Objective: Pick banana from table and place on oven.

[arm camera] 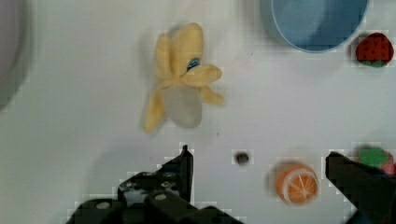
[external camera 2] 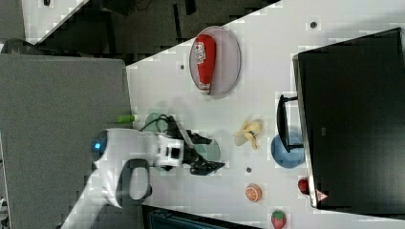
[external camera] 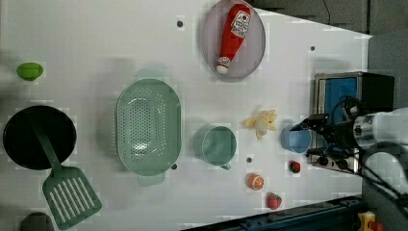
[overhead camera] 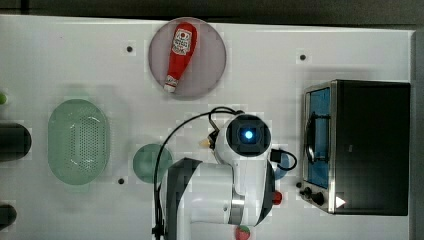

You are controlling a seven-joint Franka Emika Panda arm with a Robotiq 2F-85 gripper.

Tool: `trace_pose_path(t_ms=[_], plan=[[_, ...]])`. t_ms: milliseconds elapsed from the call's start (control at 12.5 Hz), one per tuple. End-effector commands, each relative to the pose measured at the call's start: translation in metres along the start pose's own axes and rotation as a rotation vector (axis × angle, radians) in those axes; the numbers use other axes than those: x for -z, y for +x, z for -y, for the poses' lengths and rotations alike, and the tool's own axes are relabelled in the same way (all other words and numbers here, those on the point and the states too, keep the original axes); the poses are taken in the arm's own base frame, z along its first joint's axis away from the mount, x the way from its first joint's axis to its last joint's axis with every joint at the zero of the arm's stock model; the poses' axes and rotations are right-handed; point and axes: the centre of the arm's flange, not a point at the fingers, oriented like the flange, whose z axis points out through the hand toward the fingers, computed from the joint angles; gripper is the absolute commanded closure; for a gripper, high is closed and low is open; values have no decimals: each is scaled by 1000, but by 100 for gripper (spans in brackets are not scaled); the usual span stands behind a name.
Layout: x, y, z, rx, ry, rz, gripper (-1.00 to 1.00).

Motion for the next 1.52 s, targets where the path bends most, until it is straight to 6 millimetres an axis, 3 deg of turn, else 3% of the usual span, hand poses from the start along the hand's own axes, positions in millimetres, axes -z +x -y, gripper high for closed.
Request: trace_pose_path(t_ms=[80,320,560,800,960,1200,1440,1520], plan=[[0,10,17,-24,104,-88,-100],[-56,20,25,-30,98,-93,-100],[-100,26,31,-30,94,-98,-100],[-134,27,35,-26,99,-109,-100],[-144,25,38,-18,102,-111,-100],[-144,23,39,-22,103,-110,-18],[-144,24,39,-23,103,-110,50],[-144,24,39,-23,104,-111,64]])
